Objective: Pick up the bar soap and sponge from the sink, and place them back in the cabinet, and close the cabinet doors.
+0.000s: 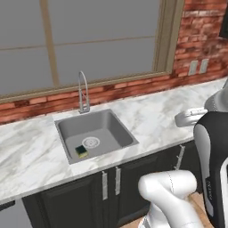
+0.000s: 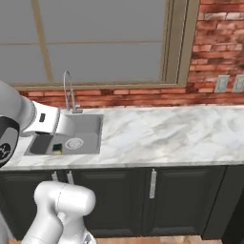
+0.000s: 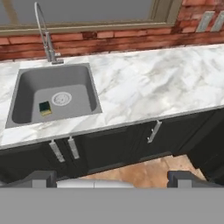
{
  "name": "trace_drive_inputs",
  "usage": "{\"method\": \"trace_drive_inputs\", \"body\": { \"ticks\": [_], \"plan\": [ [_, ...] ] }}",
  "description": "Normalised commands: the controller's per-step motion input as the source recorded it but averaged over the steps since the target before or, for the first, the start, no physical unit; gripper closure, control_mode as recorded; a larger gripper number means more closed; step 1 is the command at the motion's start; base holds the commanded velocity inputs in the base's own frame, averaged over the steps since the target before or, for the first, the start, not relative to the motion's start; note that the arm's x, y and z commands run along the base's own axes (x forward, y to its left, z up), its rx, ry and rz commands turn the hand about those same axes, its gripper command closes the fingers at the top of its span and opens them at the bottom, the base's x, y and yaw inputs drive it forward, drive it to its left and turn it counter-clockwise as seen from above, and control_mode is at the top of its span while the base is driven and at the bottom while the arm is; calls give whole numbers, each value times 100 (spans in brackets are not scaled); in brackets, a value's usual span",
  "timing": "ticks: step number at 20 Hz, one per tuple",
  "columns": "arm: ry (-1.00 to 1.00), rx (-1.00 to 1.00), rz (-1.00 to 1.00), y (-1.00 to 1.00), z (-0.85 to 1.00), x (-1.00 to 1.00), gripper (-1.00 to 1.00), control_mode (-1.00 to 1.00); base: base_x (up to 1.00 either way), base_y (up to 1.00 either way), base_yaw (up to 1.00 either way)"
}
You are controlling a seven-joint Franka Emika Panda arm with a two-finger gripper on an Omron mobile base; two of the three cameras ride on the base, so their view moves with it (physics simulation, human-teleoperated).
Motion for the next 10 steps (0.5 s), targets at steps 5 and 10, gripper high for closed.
{"method": "trace_drive_inputs", "body": {
  "ticks": [5,10],
  "plan": [
    [0,0,0,0,0,0,-100,100,28,-24,28],
    [0,0,0,0,0,0,-100,100,39,-8,21]
  ]
}}
